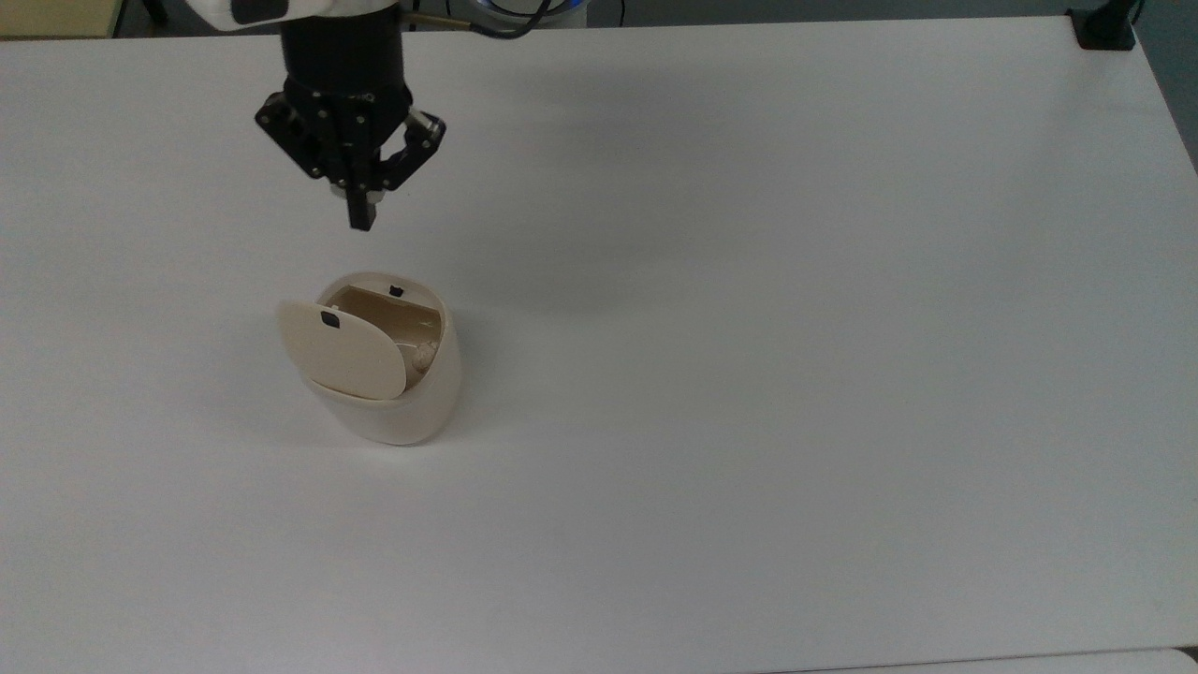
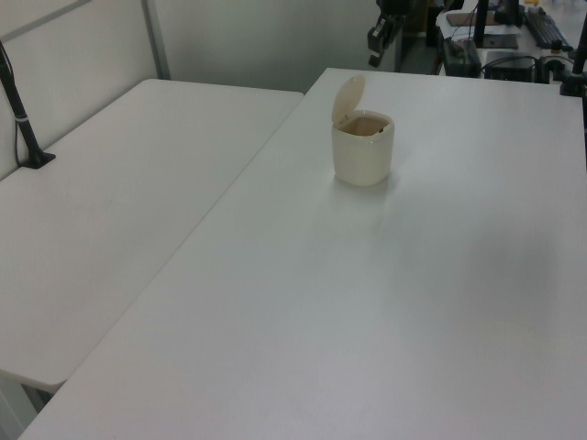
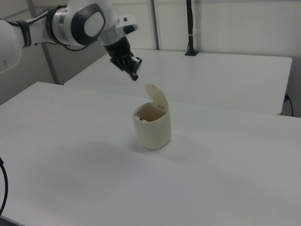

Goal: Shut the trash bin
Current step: 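Move the gripper toward the open lid of the cream bin, then push the open lid down onto the bin rim with the gripper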

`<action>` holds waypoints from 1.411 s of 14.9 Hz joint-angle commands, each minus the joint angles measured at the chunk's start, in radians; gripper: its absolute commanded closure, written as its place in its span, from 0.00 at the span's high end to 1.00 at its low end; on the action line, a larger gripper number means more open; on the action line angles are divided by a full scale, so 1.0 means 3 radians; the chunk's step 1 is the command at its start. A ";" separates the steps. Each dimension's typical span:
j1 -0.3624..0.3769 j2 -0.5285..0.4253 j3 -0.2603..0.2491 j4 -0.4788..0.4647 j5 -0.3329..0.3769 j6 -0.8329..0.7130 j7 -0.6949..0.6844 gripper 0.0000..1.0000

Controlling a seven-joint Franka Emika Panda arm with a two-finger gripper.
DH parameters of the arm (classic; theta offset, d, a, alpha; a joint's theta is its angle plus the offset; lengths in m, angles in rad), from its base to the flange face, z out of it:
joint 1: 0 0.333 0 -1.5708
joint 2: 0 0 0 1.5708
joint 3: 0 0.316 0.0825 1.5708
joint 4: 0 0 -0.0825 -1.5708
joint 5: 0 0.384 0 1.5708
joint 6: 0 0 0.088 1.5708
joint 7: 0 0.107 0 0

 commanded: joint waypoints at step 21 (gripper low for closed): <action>-0.0209 0.0446 0.0050 0.0040 -0.0045 0.0122 -0.0216 0.01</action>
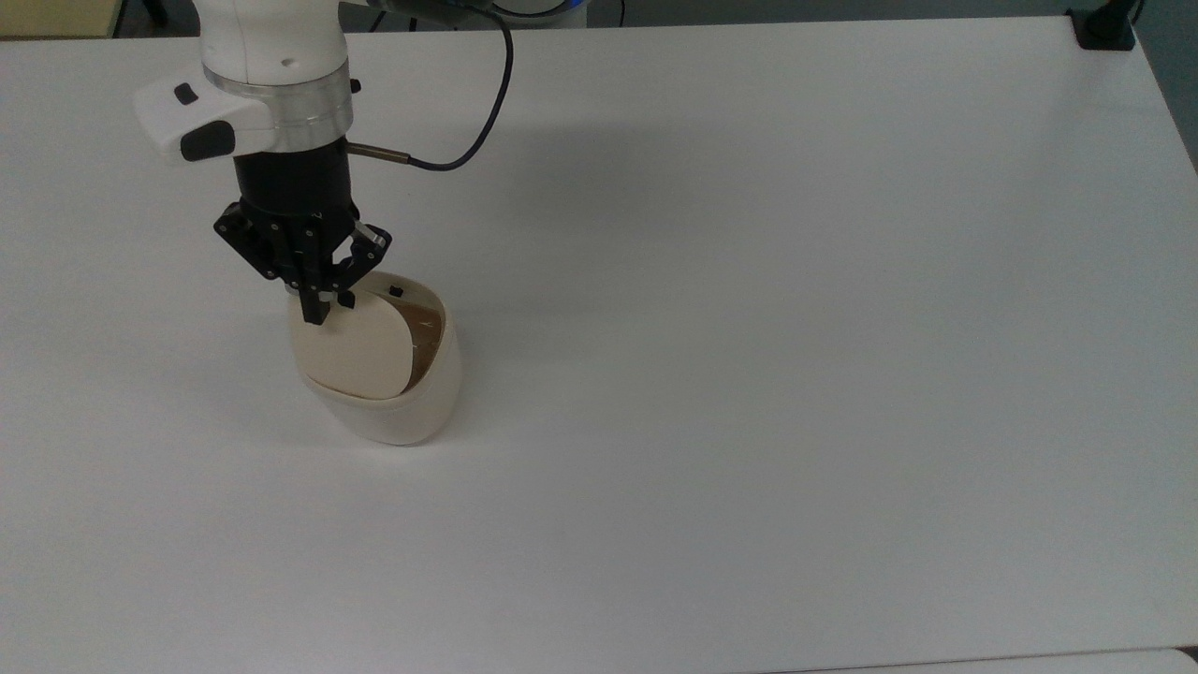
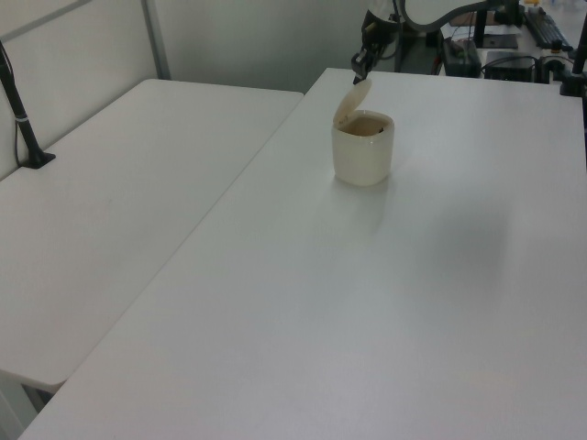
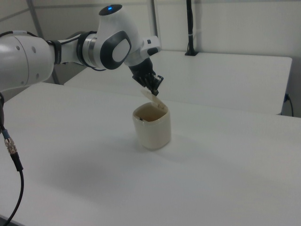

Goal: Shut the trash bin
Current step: 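Push the open lid down onto the bin rim with the gripper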

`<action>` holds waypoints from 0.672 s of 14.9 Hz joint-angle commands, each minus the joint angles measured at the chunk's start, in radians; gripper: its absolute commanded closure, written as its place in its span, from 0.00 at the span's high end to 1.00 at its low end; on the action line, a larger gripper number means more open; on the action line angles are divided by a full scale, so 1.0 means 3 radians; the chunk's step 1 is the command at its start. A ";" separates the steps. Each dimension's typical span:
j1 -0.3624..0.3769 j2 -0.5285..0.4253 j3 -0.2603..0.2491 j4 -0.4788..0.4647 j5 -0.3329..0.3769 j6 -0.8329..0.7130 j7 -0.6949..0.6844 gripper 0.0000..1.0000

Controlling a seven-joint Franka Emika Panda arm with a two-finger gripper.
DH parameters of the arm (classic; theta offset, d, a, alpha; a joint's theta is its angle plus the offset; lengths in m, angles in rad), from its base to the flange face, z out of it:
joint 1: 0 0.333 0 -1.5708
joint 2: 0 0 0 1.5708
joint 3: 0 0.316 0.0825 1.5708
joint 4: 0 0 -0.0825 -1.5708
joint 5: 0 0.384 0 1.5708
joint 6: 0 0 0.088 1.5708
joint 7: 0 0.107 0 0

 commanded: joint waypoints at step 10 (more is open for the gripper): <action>0.0133 0.0060 0.0003 -0.0185 -0.0050 -0.0473 -0.0142 0.01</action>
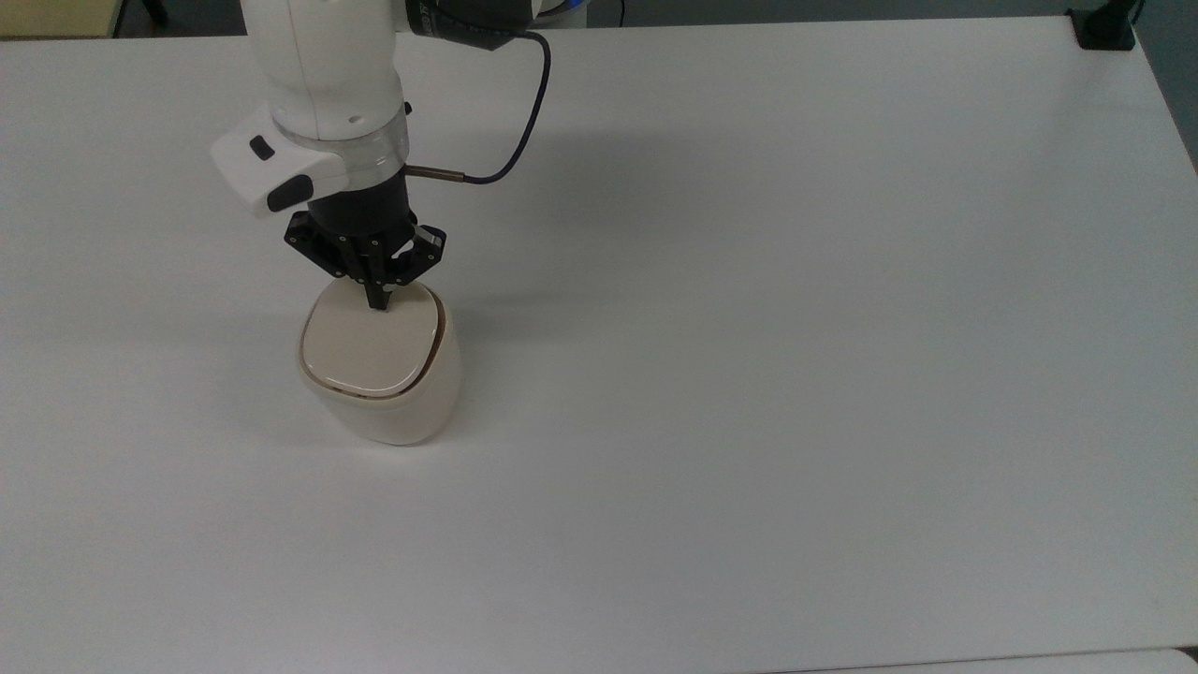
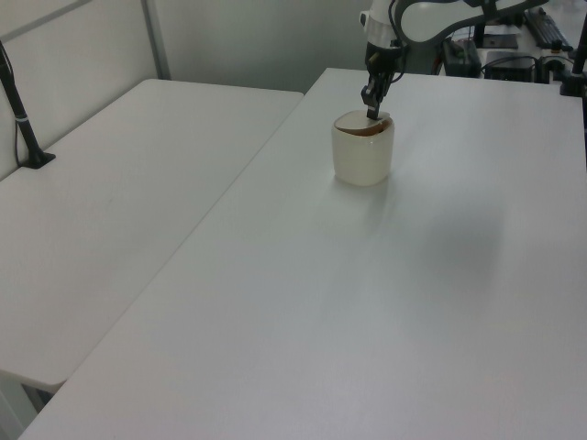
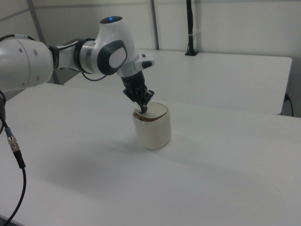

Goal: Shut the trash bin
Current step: 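Push the open lid down onto the bin rim with the gripper, then press the gripper on the closed lid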

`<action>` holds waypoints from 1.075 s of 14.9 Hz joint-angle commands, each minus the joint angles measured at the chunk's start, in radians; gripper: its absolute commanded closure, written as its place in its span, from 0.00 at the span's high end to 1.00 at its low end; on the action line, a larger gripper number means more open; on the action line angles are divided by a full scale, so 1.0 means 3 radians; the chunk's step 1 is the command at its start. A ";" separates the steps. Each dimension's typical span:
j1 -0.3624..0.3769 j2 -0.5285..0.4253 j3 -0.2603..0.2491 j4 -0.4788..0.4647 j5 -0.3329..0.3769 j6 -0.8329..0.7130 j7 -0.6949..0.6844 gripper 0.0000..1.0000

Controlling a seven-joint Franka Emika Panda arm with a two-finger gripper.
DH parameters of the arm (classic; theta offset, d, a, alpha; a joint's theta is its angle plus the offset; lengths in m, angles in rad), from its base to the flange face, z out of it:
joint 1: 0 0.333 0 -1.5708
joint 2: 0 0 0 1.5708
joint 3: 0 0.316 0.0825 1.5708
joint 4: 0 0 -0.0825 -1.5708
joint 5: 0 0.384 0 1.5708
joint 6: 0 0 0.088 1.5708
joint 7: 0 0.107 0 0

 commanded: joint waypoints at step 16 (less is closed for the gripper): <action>0.0041 0.0080 -0.0004 0.0021 0.0001 -0.0254 -0.0013 0.02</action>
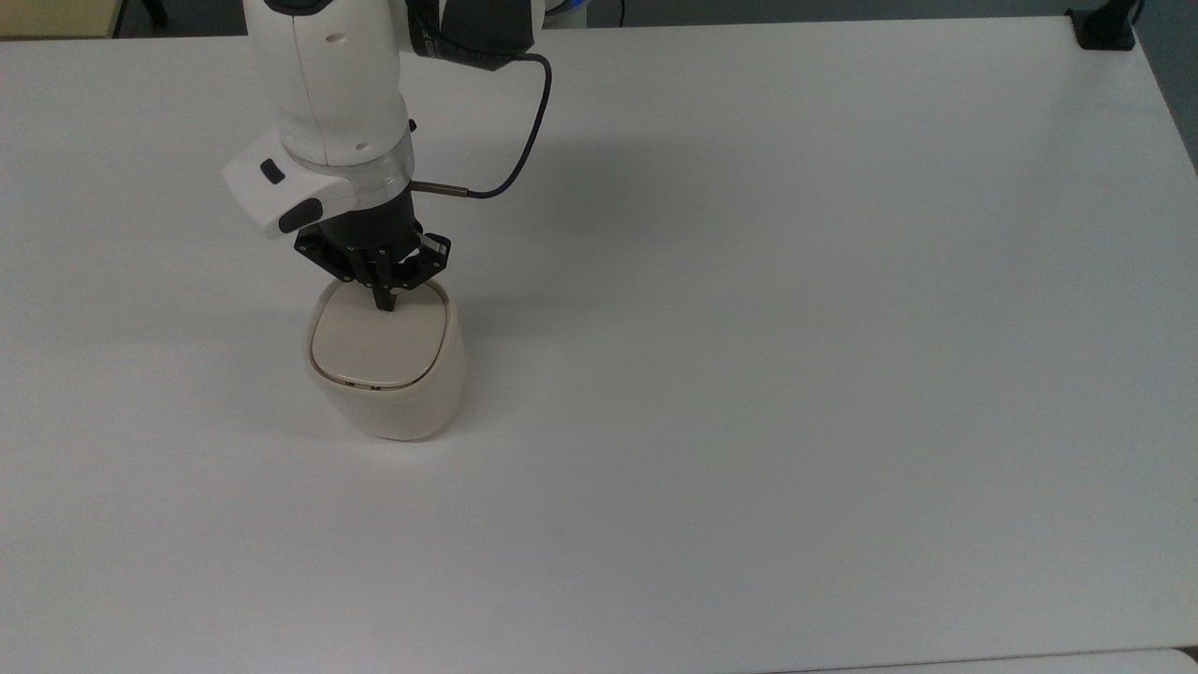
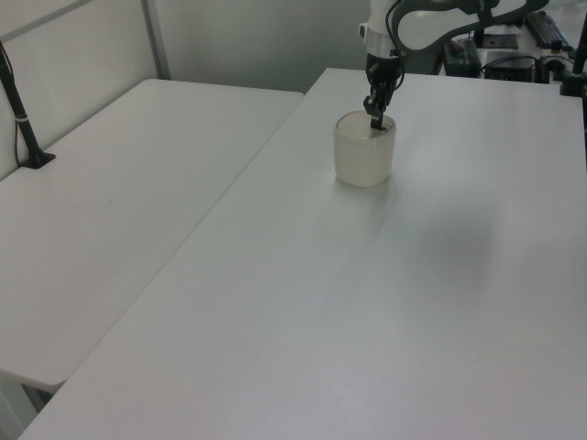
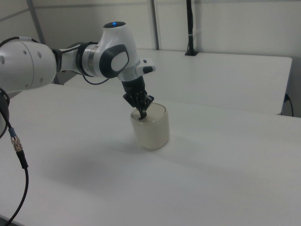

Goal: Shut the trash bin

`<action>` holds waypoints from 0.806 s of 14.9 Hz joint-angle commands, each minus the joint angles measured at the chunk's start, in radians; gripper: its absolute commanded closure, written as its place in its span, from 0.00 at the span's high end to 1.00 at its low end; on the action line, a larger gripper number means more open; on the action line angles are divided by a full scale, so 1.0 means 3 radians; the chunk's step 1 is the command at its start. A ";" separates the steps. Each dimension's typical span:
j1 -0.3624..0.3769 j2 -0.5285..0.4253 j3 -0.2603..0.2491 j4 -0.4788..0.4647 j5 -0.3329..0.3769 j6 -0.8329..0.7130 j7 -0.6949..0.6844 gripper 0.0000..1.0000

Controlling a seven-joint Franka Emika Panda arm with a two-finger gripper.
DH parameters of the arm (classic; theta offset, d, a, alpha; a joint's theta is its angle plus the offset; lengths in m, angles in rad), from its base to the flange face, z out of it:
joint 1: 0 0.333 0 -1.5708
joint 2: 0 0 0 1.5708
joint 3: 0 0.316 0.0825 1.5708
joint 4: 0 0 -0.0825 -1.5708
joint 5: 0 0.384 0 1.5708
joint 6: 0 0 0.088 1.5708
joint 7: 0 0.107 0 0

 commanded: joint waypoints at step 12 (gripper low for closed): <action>0.0500 -0.0813 0.0001 0.0174 -0.0019 -0.1426 -0.0043 0.04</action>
